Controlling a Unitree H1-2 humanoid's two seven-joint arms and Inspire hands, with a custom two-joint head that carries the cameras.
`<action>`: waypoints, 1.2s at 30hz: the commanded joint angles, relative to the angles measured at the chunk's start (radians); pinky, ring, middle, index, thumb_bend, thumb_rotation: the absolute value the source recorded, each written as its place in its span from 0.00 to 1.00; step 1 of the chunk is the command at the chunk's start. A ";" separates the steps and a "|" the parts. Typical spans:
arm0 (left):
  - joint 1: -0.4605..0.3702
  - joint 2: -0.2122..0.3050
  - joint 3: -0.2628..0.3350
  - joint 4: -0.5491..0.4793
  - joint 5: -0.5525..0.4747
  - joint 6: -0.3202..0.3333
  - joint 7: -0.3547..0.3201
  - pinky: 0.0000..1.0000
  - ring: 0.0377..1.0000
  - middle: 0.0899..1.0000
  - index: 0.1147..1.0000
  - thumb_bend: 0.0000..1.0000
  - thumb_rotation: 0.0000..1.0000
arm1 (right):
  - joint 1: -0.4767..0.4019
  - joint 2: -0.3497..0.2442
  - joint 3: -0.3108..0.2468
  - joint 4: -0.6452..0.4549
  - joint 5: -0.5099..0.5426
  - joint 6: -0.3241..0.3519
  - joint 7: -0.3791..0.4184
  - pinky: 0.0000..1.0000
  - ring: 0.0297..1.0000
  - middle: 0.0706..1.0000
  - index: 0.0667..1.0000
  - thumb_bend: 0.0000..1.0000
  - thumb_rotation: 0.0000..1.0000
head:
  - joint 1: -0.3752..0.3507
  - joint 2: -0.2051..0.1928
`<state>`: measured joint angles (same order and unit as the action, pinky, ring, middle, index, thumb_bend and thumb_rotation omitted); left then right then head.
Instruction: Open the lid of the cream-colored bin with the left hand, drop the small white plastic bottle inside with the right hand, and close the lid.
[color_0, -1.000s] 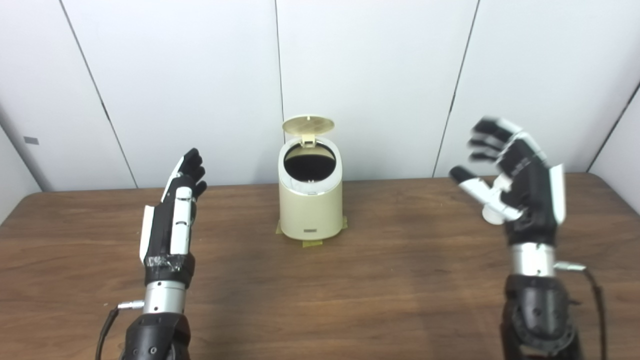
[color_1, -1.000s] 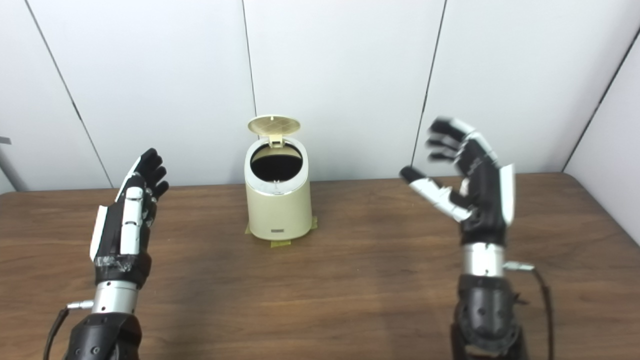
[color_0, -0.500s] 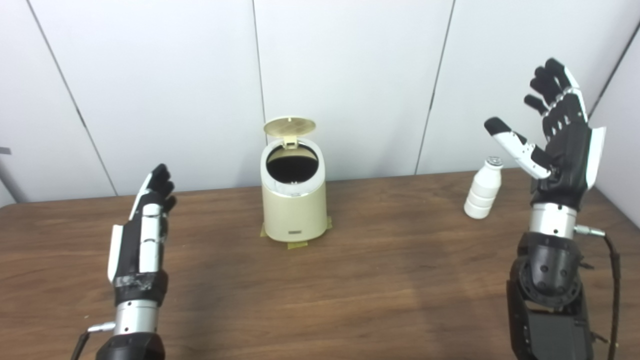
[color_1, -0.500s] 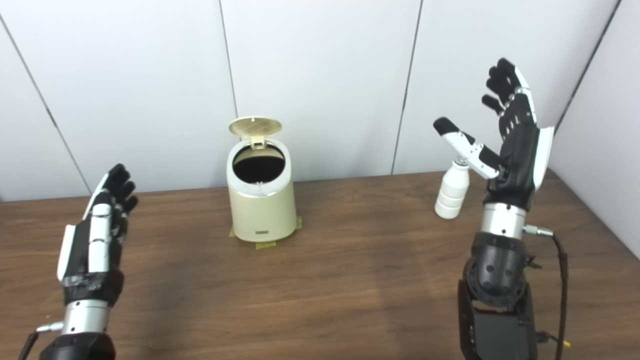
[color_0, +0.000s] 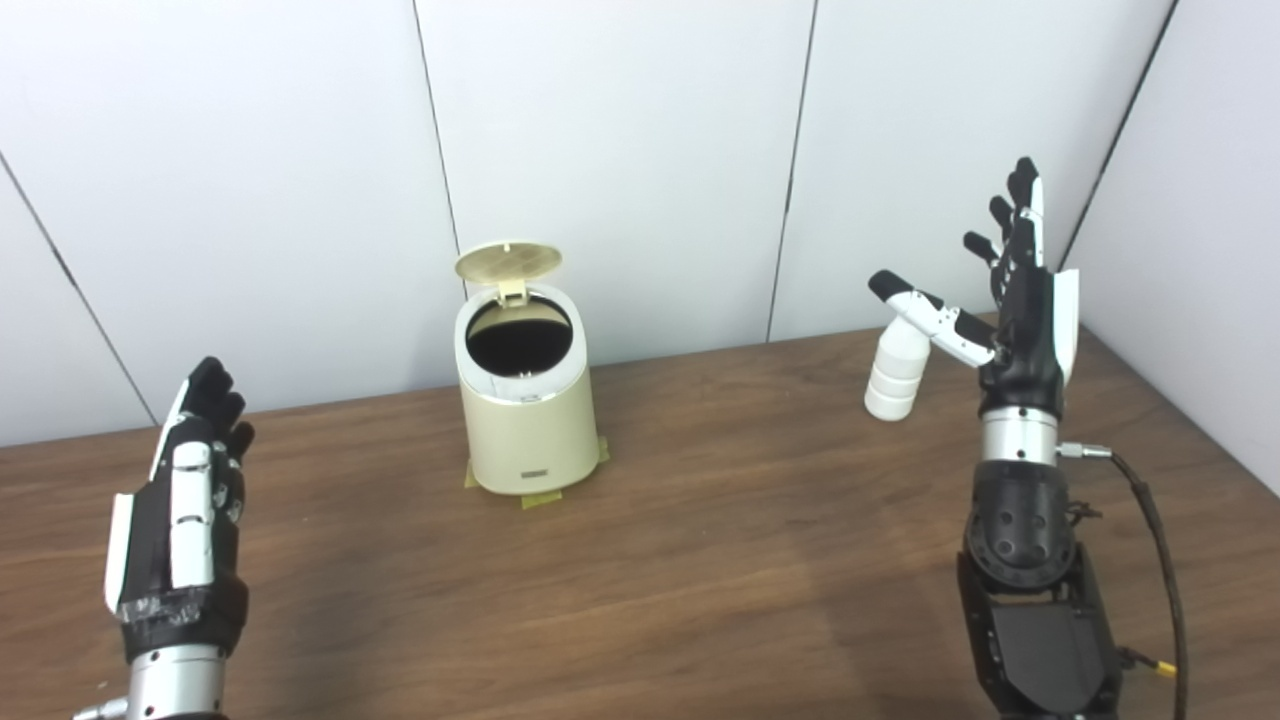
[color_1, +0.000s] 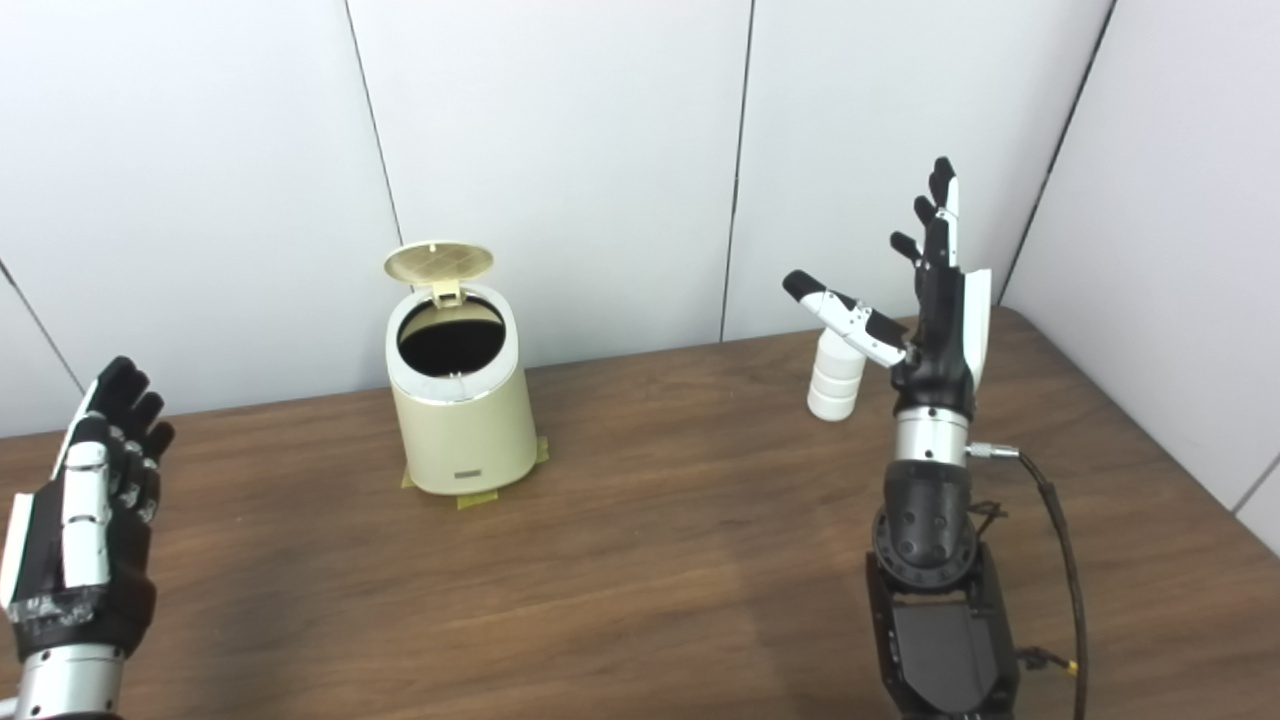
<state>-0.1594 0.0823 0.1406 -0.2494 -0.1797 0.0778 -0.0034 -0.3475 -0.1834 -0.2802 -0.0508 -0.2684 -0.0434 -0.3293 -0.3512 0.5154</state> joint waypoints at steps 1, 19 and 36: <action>-0.041 0.009 0.001 -0.018 0.011 -0.008 0.006 0.99 0.96 0.96 0.96 0.35 0.98 | -0.039 -0.012 -0.004 -0.003 -0.023 -0.007 -0.032 0.82 0.93 0.96 0.99 0.85 0.42 | -0.001 0.000; -0.047 0.014 0.020 -0.089 0.005 0.080 0.018 0.94 0.94 0.92 0.92 0.26 0.88 | -0.046 -0.007 0.004 0.134 -0.031 -0.027 -0.114 0.71 0.84 0.88 0.95 0.86 0.38 | -0.064 -0.007; -0.050 0.020 0.029 -0.115 -0.004 0.108 0.030 0.91 0.92 0.92 0.92 0.20 0.92 | -0.107 -0.110 0.044 0.440 -0.116 -0.134 -0.277 0.74 0.89 0.95 0.96 0.89 0.35 | -0.087 -0.018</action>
<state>-0.1633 0.0949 0.1667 -0.3288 -0.1779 0.1925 0.0269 -0.4018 -0.2624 -0.2369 0.4030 -0.3666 -0.1286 -0.5806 -0.4356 0.4986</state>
